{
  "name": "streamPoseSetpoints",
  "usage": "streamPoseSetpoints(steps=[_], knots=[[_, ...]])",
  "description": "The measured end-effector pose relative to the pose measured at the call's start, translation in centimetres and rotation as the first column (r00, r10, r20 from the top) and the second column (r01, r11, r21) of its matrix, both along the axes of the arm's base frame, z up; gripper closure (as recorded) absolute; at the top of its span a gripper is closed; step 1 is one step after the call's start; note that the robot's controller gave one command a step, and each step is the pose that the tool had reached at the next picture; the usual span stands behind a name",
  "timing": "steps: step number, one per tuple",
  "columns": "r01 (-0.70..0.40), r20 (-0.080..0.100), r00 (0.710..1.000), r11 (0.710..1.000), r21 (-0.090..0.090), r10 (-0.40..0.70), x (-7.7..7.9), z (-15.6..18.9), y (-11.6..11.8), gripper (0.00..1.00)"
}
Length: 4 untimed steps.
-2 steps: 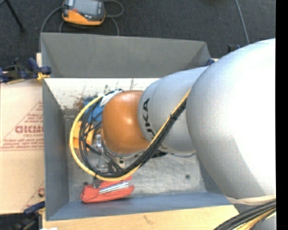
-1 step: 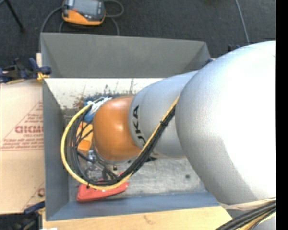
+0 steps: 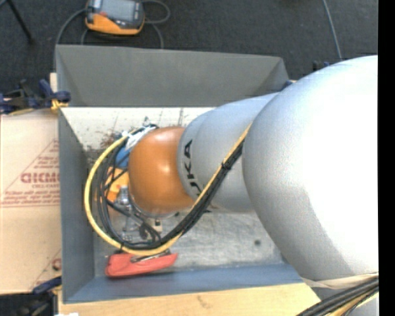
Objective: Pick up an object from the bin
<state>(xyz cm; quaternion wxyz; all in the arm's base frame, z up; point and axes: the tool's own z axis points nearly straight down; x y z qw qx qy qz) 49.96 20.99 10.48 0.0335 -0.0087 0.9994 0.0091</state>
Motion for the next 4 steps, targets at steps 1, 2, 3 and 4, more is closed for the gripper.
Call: streamPoseSetpoints(steps=[1, 2, 3, 4], knots=[[0.002, -0.002, 1.0, 1.0, 0.0, -0.002, 0.0, 0.0, 0.0, 0.0], [-0.314, -0.031, 0.949, 0.949, -0.017, 0.313, -1.7, -0.8, 0.3, 1.0], [-0.312, -0.031, 0.95, 0.95, -0.017, 0.311, -1.7, -0.8, 0.3, 1.0], [-0.103, -0.056, 0.993, 0.995, -0.015, 0.102, -0.9, -0.5, 0.2, 1.0]])
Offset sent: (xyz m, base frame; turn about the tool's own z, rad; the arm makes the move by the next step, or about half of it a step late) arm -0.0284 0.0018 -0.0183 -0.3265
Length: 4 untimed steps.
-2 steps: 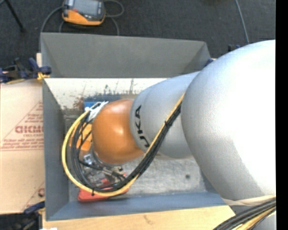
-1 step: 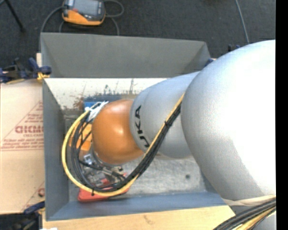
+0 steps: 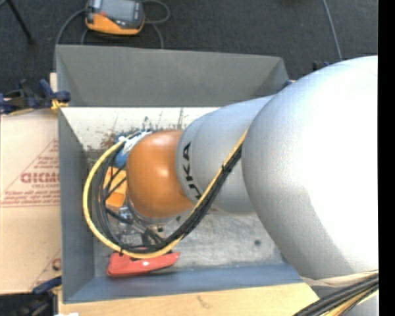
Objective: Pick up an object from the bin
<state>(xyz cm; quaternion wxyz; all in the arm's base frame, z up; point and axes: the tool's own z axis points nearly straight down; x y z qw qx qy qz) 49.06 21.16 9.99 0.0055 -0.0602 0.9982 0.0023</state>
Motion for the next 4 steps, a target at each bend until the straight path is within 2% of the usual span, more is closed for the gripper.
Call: streamPoseSetpoints(steps=[1, 2, 3, 4], knots=[[0.075, 0.008, 0.997, 0.997, -0.001, -0.075, 0.9, 2.2, 1.2, 0.0], [0.072, -0.003, 0.997, 0.997, -0.004, -0.072, 0.6, 2.2, 1.4, 0.0], [-0.008, -0.004, 1.0, 1.0, -0.001, 0.008, -0.1, 1.9, -0.7, 0.0], [-0.238, -0.001, 0.971, 0.971, -0.007, 0.238, -0.9, -0.8, 1.7, 1.0]])
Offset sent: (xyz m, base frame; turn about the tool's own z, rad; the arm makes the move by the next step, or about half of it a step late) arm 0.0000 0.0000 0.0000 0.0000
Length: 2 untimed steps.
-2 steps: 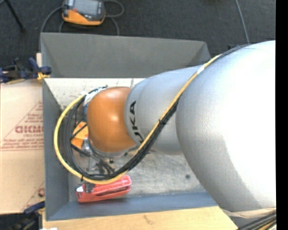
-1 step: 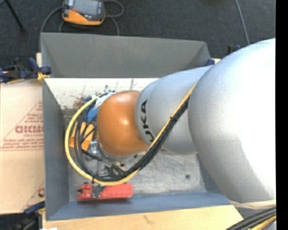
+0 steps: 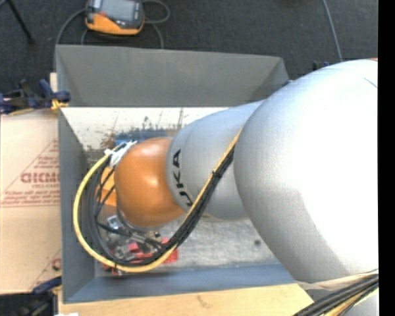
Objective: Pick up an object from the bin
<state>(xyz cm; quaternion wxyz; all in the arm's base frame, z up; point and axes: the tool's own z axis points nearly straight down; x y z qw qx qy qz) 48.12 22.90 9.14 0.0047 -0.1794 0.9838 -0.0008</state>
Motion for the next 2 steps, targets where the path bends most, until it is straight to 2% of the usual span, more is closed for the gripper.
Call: streamPoseSetpoints(steps=[1, 2], knots=[[0.002, 0.0, 1.0, 1.0, 0.001, -0.002, 0.0, 0.0, 0.0, 1.0], [0.012, -0.013, 1.0, 1.0, -0.003, -0.012, 0.6, 5.3, -1.1, 1.0]])
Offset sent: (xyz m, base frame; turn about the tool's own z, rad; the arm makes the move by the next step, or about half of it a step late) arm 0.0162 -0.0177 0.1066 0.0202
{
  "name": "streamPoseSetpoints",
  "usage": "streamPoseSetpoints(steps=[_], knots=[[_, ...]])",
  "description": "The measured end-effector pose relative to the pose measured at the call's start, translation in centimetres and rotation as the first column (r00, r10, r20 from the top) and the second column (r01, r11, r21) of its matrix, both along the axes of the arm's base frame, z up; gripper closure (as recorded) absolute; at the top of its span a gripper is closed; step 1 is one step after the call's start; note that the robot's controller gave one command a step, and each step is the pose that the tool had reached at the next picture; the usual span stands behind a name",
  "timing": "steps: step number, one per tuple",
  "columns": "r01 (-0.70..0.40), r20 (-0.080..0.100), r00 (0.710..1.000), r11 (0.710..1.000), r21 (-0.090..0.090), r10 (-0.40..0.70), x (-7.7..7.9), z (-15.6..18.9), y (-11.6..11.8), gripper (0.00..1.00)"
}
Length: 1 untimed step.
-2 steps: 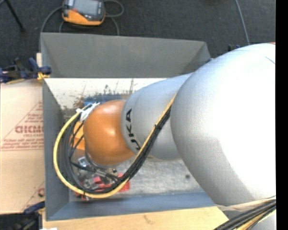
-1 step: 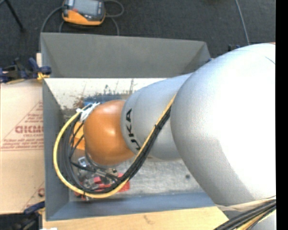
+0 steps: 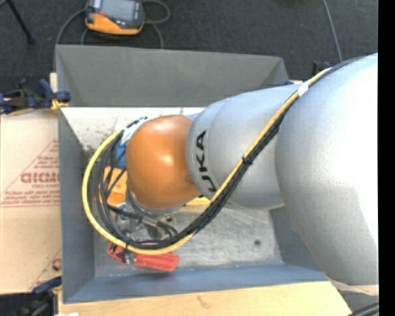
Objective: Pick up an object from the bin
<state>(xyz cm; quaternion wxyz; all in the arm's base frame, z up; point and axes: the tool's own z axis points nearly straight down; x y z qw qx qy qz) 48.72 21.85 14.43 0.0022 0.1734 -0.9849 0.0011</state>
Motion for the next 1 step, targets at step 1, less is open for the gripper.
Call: streamPoseSetpoints(steps=[1], knots=[[-0.057, 0.012, 0.998, 0.998, 0.004, 0.057, 0.34, 2.15, 0.38, 1.0]])
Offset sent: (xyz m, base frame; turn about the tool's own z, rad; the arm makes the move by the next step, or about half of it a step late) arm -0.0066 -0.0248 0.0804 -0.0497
